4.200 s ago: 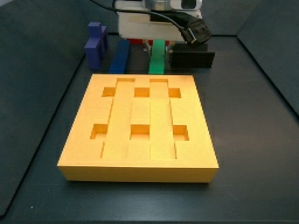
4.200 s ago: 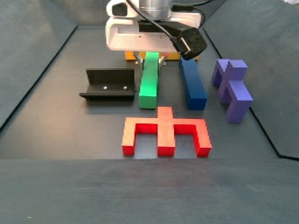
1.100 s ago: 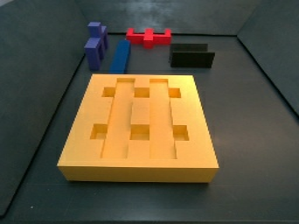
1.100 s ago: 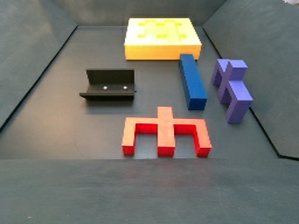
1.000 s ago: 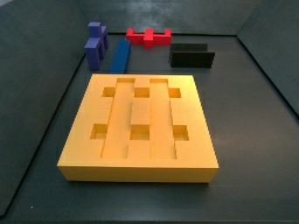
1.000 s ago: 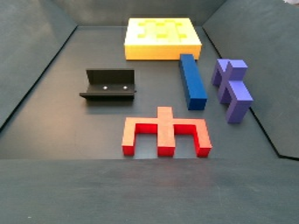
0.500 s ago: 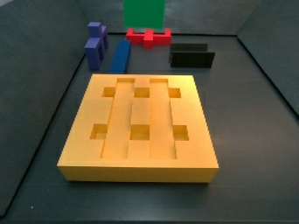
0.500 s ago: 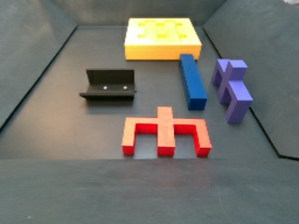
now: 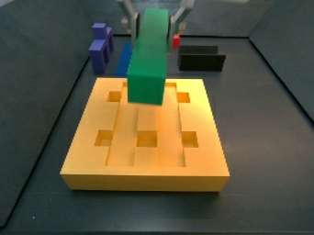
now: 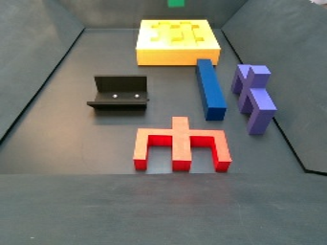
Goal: Pick up the green object. Move up. Move to above the board. Insert the green object.
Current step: Insert the green object.
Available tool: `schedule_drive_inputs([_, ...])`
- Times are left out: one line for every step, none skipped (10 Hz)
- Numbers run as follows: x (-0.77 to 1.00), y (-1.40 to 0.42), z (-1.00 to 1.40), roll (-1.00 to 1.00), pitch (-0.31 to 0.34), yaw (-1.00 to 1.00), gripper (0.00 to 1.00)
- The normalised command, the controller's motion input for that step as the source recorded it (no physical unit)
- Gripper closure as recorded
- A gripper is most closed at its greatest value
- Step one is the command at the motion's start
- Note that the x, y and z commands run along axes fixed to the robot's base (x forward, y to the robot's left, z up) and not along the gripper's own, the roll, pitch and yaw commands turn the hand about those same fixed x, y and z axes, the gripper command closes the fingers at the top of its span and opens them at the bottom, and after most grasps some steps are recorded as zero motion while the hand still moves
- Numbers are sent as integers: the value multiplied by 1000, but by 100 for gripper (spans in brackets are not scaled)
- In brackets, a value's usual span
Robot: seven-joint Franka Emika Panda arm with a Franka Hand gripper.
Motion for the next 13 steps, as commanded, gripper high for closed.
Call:
schedule_drive_inputs([-360, -26, -971, 114, -110, 0, 100])
schedule_drive_inputs([-426, 0, -886, 97, -97, 0, 100])
schedule_drive_inputs([-294, -69, -809, 0, -93, 0, 100])
schedule_drive_inputs([0, -211, -820, 0, -31, 94, 100])
schedule_drive_inputs([220, -157, -709, 0, 0, 97, 100])
schedule_drive_inputs([0, -43, -531, 36, 0, 69, 100])
schedule_drive_inputs([0, -66, -500, 87, 0, 83, 100])
schedule_drive_inputs([-37, -17, -383, 66, 0, 23, 100])
schedule_drive_inputs([-40, -11, -203, 21, 0, 71, 100])
schedule_drive_inputs([-3, -31, -174, 24, 0, 86, 100])
schedule_drive_inputs([0, -71, -211, 26, 0, 77, 100])
schedule_drive_inputs([-20, -83, -214, 6, 0, 69, 100])
schedule_drive_inputs([-6, -117, -223, 17, 0, 71, 100])
